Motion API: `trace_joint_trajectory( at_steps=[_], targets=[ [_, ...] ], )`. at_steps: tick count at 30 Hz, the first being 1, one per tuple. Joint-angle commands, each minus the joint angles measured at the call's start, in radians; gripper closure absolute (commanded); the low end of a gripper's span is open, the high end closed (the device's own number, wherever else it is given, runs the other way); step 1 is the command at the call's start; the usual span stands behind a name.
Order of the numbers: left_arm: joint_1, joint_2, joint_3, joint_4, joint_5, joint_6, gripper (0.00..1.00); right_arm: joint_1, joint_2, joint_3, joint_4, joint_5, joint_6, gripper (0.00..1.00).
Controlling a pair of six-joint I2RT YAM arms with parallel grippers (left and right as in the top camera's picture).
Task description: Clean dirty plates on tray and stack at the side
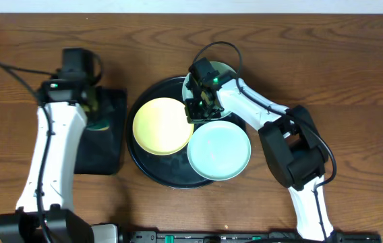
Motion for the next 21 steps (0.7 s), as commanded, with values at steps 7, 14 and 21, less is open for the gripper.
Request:
trace_joint_trajectory(
  at_steps=[7, 14, 21],
  targets=[
    [0.080, 0.005, -0.017, 0.008, -0.010, 0.024, 0.93, 0.106, -0.191, 0.016, -0.037, 0.382, -0.063, 0.99],
    [0.080, 0.005, -0.023, 0.012, -0.011, 0.023, 0.93, 0.193, -0.297, 0.016, -0.050, 0.668, -0.088, 0.99],
    [0.080, 0.005, -0.023, 0.022, -0.011, 0.023, 0.92, 0.276, -0.375, 0.016, -0.044, 0.993, -0.139, 0.99]
  ],
)
